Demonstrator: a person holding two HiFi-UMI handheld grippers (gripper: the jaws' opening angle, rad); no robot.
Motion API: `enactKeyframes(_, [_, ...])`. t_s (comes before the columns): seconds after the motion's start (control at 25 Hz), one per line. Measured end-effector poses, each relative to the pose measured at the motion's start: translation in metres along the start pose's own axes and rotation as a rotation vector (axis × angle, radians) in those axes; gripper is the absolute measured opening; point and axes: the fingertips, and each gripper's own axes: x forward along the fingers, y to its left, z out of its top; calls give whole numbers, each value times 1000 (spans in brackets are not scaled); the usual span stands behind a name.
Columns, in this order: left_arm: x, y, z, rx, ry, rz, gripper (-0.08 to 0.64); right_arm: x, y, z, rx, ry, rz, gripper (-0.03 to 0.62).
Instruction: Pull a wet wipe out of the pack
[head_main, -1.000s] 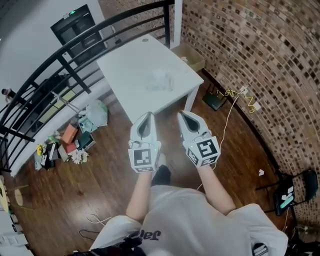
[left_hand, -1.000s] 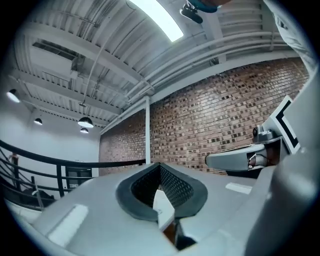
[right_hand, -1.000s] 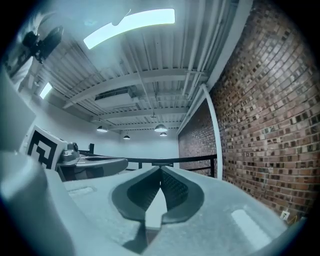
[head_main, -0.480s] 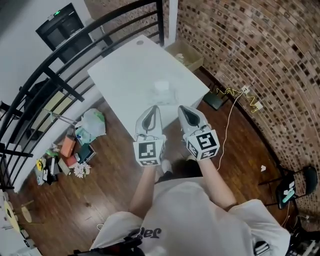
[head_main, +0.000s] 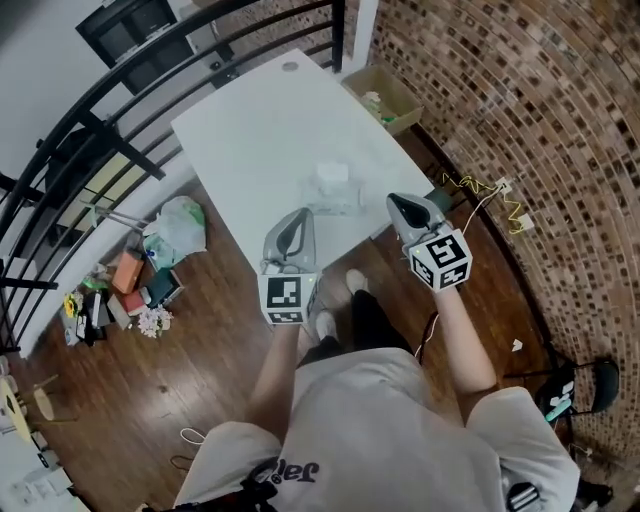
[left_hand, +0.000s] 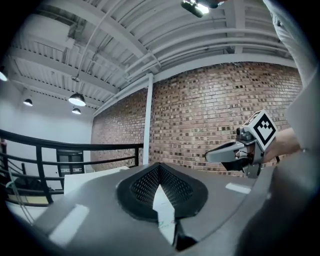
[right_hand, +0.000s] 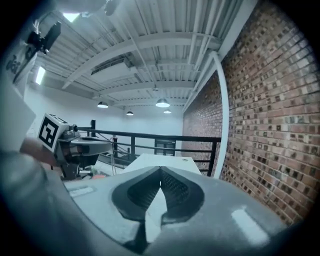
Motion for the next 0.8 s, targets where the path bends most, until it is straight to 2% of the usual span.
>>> enactKeyframes(0.08, [13,10,-8,-1,11,6,12,15,-20,-5,-46,42,74,-12])
enactKeyframes(0.16, [24,17,-16,-11,22,18,12,30,-28,-9,-83,78,203,2])
enactKeyframes(0.24, [32,24,-24,-29,34,31,12,46,-31,-11,-131,116,330,68])
enactKeyframes(0.44, [50,42,-35,-46,55,57,12,93,-29,-11,-312,233,597,149])
enactKeyframes(0.56, [58,48,-45,-48,76,70,12,123,-20,-20,-425,304,740,265])
enactKeyframes(0.8, [64,59,-65,-42,126,99,12,159,15,-74,-614,579,1062,258])
